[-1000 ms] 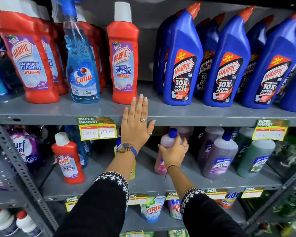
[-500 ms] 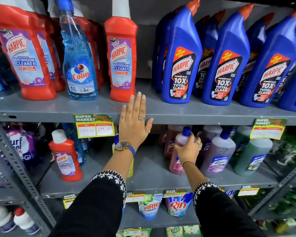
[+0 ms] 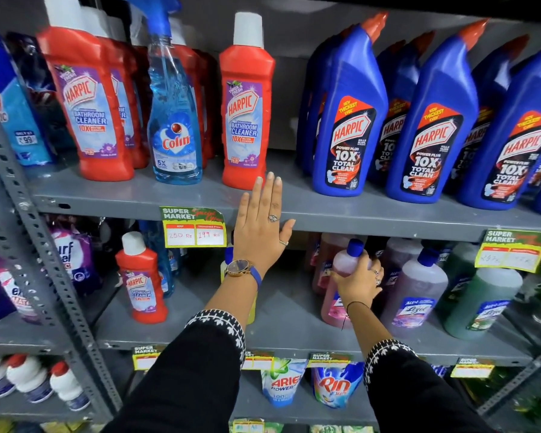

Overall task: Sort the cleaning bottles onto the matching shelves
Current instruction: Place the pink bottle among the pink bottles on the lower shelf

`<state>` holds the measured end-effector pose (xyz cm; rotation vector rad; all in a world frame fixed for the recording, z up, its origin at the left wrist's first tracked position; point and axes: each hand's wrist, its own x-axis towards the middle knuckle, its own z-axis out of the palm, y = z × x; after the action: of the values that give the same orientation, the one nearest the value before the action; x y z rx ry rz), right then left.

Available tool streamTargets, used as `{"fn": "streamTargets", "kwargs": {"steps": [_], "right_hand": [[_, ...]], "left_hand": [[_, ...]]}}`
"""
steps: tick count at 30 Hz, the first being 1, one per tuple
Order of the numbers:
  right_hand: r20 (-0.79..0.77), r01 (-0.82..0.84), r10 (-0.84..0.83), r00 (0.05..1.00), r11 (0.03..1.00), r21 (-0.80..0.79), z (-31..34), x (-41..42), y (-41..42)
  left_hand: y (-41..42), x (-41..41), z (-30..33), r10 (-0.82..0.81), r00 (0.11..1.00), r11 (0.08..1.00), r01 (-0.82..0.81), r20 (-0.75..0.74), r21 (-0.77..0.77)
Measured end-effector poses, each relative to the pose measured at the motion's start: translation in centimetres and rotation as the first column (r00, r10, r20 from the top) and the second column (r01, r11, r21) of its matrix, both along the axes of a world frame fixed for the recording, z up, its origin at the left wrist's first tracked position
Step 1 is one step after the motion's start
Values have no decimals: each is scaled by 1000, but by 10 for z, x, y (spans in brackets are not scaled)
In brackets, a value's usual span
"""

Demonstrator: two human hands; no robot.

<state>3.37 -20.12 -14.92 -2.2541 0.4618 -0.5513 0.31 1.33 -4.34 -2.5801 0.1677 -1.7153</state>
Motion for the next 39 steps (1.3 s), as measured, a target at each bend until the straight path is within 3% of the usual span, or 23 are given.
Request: {"fn": "streamTargets", "kwargs": {"steps": [4,10,17,19,22,24,26,29,35,39], "right_hand": [[-40,0,0,999,1000,-13,0,-11,-4],[86,5,-1,996,999,-40,-14,-36,-6],[290,-38,64,955,995,-96,-12,-60,15],[411,-148,205,888,975,-166,3,-65,22],[577,-348,460,675,888,-301,46,-79,39],[643,-423,545,538,834,-354,86,-88,56],[667,-474,575,474,805,-357,128,-91,76],[634,-561,645,427,739,-373,178,-79,112],[417,-745,841,346,516,-423,236,-40,200],[279,-772,865,417,499,-394,238,-16,244]], "left_hand": [[-1,-7,4,51,994,999,-52,-94,-3],[0,-23,12,108,969,994,-105,-222,23],[49,-55,24,35,985,999,-38,-169,-16],[82,-59,27,113,980,992,-121,-162,-42],[134,-62,29,229,957,971,-238,-176,-34],[165,-64,30,255,952,964,-264,-167,-30],[190,-66,32,247,959,968,-252,-140,-19],[224,-65,33,226,966,973,-229,-127,-9],[275,-55,22,181,975,983,-183,-129,-3],[302,-43,3,124,980,991,-129,-153,-25]]}}
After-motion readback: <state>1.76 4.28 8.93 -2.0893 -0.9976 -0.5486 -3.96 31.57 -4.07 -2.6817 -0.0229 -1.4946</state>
